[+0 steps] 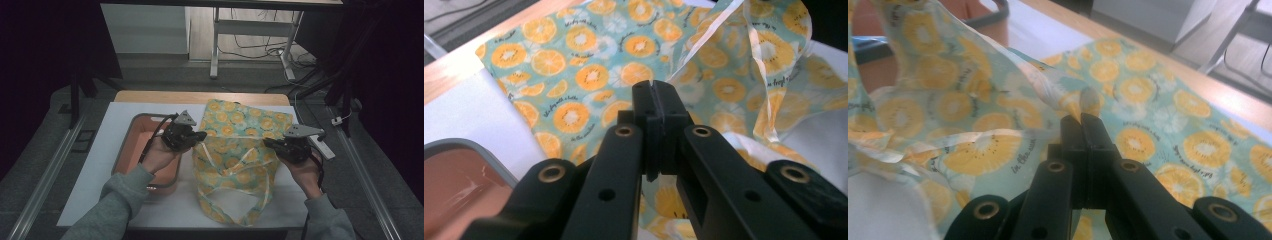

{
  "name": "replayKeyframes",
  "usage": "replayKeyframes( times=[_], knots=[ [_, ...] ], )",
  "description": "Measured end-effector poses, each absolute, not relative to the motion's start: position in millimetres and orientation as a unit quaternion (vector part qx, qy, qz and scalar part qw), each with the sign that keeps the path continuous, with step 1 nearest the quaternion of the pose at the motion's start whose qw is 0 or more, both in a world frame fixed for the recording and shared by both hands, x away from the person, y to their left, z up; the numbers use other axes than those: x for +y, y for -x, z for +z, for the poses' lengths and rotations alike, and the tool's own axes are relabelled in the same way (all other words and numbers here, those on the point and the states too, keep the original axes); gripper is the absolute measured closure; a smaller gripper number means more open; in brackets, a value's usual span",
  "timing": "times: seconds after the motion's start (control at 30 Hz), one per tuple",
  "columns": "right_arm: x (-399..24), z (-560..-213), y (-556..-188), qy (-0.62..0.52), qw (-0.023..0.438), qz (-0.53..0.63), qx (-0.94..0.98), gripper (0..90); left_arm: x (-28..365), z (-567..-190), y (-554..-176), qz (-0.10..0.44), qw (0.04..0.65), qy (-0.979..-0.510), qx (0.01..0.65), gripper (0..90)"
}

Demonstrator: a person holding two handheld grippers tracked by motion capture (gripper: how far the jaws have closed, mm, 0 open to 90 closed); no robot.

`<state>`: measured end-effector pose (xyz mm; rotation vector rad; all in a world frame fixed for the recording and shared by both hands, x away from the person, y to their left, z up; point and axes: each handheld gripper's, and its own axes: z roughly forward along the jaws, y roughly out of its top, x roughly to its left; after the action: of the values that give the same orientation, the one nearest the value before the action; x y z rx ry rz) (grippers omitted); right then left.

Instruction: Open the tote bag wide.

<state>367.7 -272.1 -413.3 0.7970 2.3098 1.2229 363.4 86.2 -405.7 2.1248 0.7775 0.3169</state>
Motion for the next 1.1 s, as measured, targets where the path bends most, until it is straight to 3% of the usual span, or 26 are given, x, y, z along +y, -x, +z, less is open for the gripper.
replayKeyframes(
  times=[0.3, 0.87, 1.0, 1.03, 1.07, 1.1],
  knots=[
    [-270, -439, -392, -0.313, 0.172, 0.416, 0.837, 89.7, 86, -419, -383, 0.102, 0.405, -0.849, 0.324, 89.1],
    [-269, -475, -406, -0.33, 0.136, 0.372, 0.857, 89.0, 76, -433, -400, 0.086, 0.375, -0.86, 0.336, 89.1],
    [-271, -457, -399, -0.316, 0.143, 0.401, 0.848, 70.7, 76, -434, -402, 0.085, 0.371, -0.86, 0.341, 89.1],
    [-270, -445, -393, -0.306, 0.149, 0.416, 0.843, 54.2, 76, -434, -403, 0.085, 0.37, -0.86, 0.341, 89.1],
    [-270, -445, -393, -0.306, 0.149, 0.416, 0.843, 54.2, 75, -434, -403, 0.085, 0.369, -0.86, 0.342, 89.1],
    [-265, -433, -385, -0.286, 0.162, 0.42, 0.846, 37.0, 75, -434, -403, 0.084, 0.368, -0.861, 0.341, 89.1]
  ],
)
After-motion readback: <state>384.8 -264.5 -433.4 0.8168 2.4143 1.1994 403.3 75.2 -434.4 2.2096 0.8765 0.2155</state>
